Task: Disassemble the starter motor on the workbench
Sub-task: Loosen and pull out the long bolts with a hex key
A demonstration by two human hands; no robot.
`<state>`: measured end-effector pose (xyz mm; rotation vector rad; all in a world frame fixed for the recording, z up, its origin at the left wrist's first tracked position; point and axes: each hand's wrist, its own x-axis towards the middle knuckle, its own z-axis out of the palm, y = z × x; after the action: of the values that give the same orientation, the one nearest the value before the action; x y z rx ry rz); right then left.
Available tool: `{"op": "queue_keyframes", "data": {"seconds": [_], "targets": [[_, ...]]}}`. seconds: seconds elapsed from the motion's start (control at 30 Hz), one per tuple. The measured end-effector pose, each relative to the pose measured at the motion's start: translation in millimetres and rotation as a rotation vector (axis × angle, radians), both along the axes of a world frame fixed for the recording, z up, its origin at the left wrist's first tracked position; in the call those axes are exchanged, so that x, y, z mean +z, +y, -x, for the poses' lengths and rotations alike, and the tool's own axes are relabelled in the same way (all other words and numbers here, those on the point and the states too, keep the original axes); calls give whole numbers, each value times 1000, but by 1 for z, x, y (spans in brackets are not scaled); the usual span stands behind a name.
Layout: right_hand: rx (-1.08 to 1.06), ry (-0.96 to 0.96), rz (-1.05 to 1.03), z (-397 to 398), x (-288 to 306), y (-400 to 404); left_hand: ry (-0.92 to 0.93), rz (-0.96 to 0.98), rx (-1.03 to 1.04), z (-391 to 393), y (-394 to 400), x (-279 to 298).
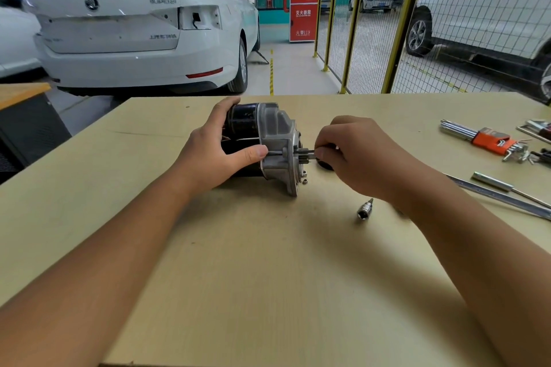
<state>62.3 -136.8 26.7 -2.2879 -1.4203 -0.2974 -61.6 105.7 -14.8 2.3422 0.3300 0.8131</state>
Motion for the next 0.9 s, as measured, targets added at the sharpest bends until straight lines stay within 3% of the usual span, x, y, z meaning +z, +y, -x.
{"op": "queue_keyframes", "data": {"seconds": [0.17, 0.4, 0.67, 0.8, 0.9], "targets": [[-90, -169, 23, 3, -2, 0, 3, 0, -5, 0, 0, 0], [36, 56, -62, 1, -3, -1, 9, 6, -5, 0, 1, -1], [43, 14, 3, -1, -4, 2, 12, 12, -6, 0, 0, 0], [-41, -113, 19, 2, -1, -1, 11, 12, -5, 0, 0, 0], [-28, -81, -11, 3, 1, -3, 6, 6, -1, 0, 0, 0]]}}
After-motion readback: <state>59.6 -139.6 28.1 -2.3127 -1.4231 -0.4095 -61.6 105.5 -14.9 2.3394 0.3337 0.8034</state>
